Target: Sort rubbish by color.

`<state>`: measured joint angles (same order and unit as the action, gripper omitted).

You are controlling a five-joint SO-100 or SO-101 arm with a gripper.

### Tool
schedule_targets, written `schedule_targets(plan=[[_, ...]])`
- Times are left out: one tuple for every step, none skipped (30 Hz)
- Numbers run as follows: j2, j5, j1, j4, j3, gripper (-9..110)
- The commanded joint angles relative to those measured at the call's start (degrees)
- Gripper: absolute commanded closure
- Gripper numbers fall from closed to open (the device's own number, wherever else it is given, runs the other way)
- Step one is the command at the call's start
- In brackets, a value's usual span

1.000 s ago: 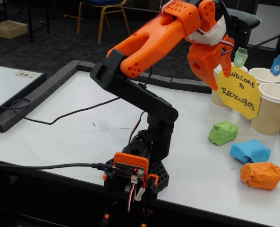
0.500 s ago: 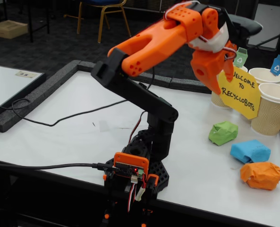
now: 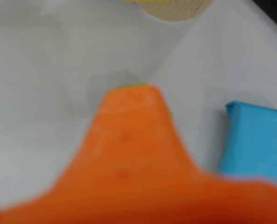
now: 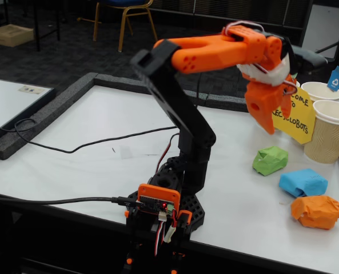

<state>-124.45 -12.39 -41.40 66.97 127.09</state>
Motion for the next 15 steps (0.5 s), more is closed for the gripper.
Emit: schedule_targets(plan=[[3.69, -2.99, -1.41, -4.13, -1.76, 86], [5.27, -3.16, -1.41, -4.39, -1.93, 86], [6.77, -3.25, -1.41, -4.57, -2.11, 86], [8.09, -3.25, -1.41, -4.75, -2.2, 85], [9.4, -3.34, -1.41, -5.1, -2.29, 85], [10.55, -3.34, -1.41, -5.45, -2.29, 85], [11.87, -3.34, -1.41, -5.8, -2.29, 84], [12.92, -3.34, -1.41, -6.15, -2.37, 84], [13.97, -3.34, -1.41, -6.59, -2.46, 84], [14.68, -3.34, -1.41, -7.03, -2.46, 84], [15.21, -3.34, -1.41, -7.29, -2.46, 83], [15.64, -3.34, -1.41, -7.47, -2.46, 82], [16.0, -3.34, -1.41, -7.73, -2.46, 81], [16.52, -3.34, -1.41, -7.91, -2.55, 81], [16.96, -3.34, -1.41, -8.0, -2.64, 80]])
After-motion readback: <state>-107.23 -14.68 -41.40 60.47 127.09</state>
